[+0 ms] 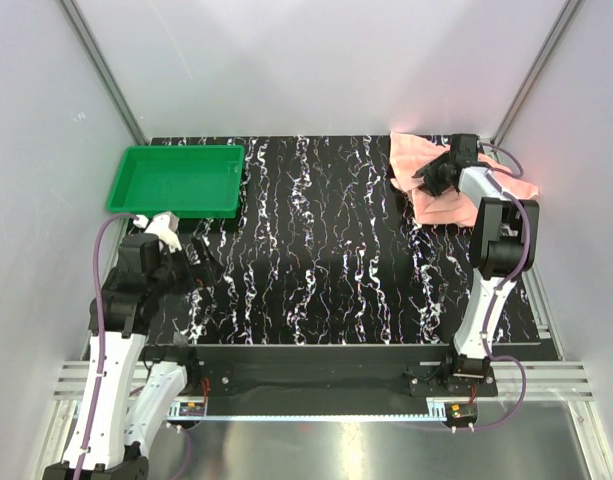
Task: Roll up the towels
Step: Move the towel to the center of the board
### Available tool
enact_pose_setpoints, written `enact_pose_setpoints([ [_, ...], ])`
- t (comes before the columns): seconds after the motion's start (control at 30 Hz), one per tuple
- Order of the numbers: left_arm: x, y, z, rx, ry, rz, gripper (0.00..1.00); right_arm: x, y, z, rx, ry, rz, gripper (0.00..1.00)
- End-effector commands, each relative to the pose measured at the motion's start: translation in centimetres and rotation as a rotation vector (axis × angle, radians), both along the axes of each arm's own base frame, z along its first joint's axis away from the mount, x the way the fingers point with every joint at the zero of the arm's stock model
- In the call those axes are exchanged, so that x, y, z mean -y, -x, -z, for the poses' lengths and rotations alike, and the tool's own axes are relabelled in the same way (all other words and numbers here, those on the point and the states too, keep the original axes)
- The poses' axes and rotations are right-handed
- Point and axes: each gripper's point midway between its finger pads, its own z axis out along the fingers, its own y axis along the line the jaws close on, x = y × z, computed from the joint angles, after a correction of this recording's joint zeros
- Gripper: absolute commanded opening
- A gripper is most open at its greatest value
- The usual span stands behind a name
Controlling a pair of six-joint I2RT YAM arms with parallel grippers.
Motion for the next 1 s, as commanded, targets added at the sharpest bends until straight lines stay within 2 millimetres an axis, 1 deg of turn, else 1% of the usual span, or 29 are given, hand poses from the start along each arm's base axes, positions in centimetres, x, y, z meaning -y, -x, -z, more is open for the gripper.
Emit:
enact_pose_setpoints([
  [0.0, 0.5, -0.4, -0.2, 0.02, 0.014, 0.029, 0.99, -0.4, -2.4, -2.2, 0.077, -0.014, -0.007, 0.45],
  [0.03, 0.5, -0.4, -0.1, 0.018, 0.015, 0.028, 0.99, -0.3, -2.6, -2.3, 0.08, -0.013, -0.006, 0.41],
  [0.07, 0.5, -0.4, -0.2, 0.018, 0.015, 0.028, 0.99, -0.3, -2.7, -2.4, 0.083, -0.009, -0.005, 0.35],
  [0.13, 0.5, -0.5, -0.1, 0.016, 0.014, 0.024, 0.99, -0.4, -3.1, -2.6, 0.092, -0.016, -0.014, 0.28],
  [0.17, 0.5, -0.5, 0.0, 0.01, 0.014, 0.021, 0.99, -0.6, -3.1, -2.6, 0.093, -0.023, -0.023, 0.16],
  [0.23, 0.4, -0.5, 0.0, 0.01, 0.013, 0.018, 0.99, -0.8, -3.1, -2.4, 0.087, -0.023, -0.038, 0.04],
  [0.27, 0.4, -0.5, 0.0, 0.011, 0.014, 0.019, 0.99, -0.8, -3.1, -2.4, 0.085, -0.021, -0.043, 0.01],
  [0.3, 0.4, -0.5, 0.0, 0.008, 0.014, 0.018, 0.99, -0.9, -2.9, -2.3, 0.082, -0.019, -0.049, 0.0],
  [0.37, 0.4, -0.5, 0.0, 0.01, 0.014, 0.02, 0.99, -1.1, -2.8, -3.1, 0.097, -0.006, -0.066, 0.0],
  [0.4, 0.4, -0.5, 0.0, 0.009, 0.015, 0.019, 0.99, -1.5, -2.7, -3.6, 0.106, 0.015, -0.09, 0.0],
  [0.43, 0.4, -0.5, 0.0, 0.009, 0.015, 0.019, 0.99, -1.7, -2.5, -5.2, 0.122, 0.032, -0.1, 0.0],
  [0.5, 0.4, -0.5, 0.0, 0.011, 0.014, 0.016, 0.99, -2.3, -2.3, -7.5, 0.158, 0.072, -0.129, 0.0],
  [0.53, 0.4, -0.5, 0.0, 0.011, 0.016, 0.019, 0.99, -3.5, -2.0, -10.6, 0.203, 0.086, -0.158, 0.0],
  [0.57, 0.4, -0.5, 0.0, 0.012, 0.016, 0.017, 0.99, -3.5, -1.8, -12.3, 0.228, 0.114, -0.166, 0.0],
  [0.6, 0.4, -0.5, -0.1, 0.014, 0.016, 0.017, 0.99, -5.9, -1.1, -14.0, 0.252, 0.123, -0.211, 0.0],
  [0.63, 0.4, -0.5, -0.2, 0.02, 0.018, 0.018, 0.99, -9.3, 0.2, -17.3, 0.305, 0.128, -0.273, 0.0],
  [0.7, 0.4, -0.5, -0.2, 0.023, 0.017, 0.016, 0.99, -12.7, 2.0, -19.8, 0.346, 0.14, -0.333, 0.0],
  [0.73, 0.4, -0.5, -0.3, 0.025, 0.019, 0.016, 0.99, -14.9, 3.8, -21.3, 0.365, 0.136, -0.375, 0.0],
  [0.77, 0.4, -0.4, -0.3, 0.023, 0.019, 0.018, 0.99, -18.9, 5.9, -21.6, 0.37, 0.129, -0.439, 0.0],
  [0.8, 0.4, -0.5, -0.3, 0.025, 0.019, 0.017, 0.99, -21.0, 8.0, -22.8, 0.39, 0.119, -0.472, 0.0],
  [0.83, 0.3, -0.4, -0.2, 0.022, 0.018, 0.015, 0.99, -22.7, 9.9, -20.4, 0.342, 0.117, -0.506, 0.0],
  [0.87, 0.3, -0.5, -0.2, 0.022, 0.016, 0.013, 0.99, -26.6, 12.9, -19.6, 0.329, 0.076, -0.562, 0.05],
  [0.9, 0.3, -0.5, -0.2, 0.02, 0.017, 0.013, 0.99, -27.9, 15.3, -17.2, 0.292, 0.055, -0.586, 0.22],
  [0.93, 0.2, -0.6, -0.1, 0.013, 0.013, 0.006, 0.99, -29.5, 17.1, -15.9, 0.273, 0.025, -0.616, 0.51],
  [0.97, 0.1, -0.7, -0.2, 0.014, 0.012, 0.003, 0.99, -32.6, 20.3, -14.6, 0.24, -0.019, -0.667, 0.99],
])
